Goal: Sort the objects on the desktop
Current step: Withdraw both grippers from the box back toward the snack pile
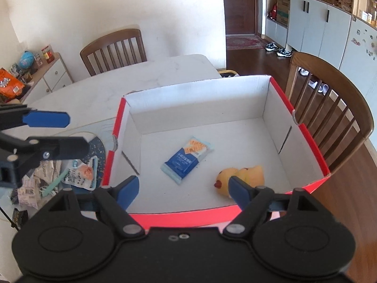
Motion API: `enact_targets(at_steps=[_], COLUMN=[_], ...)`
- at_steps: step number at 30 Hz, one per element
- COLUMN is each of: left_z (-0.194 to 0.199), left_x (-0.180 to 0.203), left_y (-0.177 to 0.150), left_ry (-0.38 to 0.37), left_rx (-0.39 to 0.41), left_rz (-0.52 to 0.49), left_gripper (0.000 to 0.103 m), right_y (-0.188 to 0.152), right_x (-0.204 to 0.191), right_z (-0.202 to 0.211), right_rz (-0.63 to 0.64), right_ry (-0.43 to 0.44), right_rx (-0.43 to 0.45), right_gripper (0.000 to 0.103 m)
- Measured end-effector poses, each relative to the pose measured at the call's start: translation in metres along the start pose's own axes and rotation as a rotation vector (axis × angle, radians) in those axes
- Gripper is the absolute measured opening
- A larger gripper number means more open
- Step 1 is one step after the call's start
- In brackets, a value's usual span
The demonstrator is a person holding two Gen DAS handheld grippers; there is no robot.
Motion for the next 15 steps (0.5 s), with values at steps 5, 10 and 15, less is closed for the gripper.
enact_targets(at_steps=[5, 10, 15], left_z=[0.012, 0.025, 0.039], left_x=[-0.007, -0.010, -0.015], left_y=[-0.011, -0.023, -0.035], left_ry=[0.003, 0.006, 0.012], left_rx=[0.010, 0.025, 0.046], left_rz=[0.004, -0.001, -0.022], left_gripper=[0.084, 0.088, 0.092], right_y=[-0.004, -0.009, -0.014], right_x=[-0.011, -0.025, -0.039], right_z=[0.006, 0.010, 0.012], right_rz=[-0.008, -0.009, -0.011], right_ry=[-0.006, -0.017, -0.025], right_rx=[0.023, 0.037, 0.040], right_gripper=[0.084, 0.084, 0.084])
Point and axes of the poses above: each gripper's, at about its wrist camera, not at the fingertips, and z roughly against the way its jaws point, x to its right, y to its top, the point moved 3 cm from there along -z, roughly the way its jaws point, and after that the axes turned 4 degrees about y, right-handed, at the moved point
